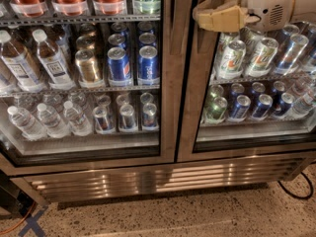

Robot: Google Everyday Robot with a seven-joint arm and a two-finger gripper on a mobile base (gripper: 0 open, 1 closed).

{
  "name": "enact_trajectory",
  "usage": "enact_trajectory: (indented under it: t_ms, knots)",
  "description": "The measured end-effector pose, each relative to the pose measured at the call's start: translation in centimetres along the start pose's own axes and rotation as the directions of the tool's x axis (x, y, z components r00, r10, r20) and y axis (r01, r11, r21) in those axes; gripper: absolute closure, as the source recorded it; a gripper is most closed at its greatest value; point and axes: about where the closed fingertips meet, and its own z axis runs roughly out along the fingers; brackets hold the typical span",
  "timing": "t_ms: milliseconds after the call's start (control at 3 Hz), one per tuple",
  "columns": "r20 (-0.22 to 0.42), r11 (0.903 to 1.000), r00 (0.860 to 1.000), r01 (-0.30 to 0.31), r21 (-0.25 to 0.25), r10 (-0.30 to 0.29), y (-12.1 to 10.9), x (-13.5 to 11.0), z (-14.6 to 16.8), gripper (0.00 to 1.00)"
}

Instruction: Open right fridge door

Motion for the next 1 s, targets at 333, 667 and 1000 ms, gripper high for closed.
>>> enact_trajectory:
  t_ms: [333, 667, 1000]
  knots:
    - [0.006, 1.0000, 1.000, -0.001, 0.007, 0.001, 0.06, -0.13, 0.01, 1.00]
    - [0.006, 1.0000, 1.000, -0.001, 0.007, 0.001, -0.04, -0.11, -0.01, 1.00]
    - [0.012, 0.9999, 1.000, -0.002, 0.013, 0.002, 0.02, -0.27, 0.01, 1.00]
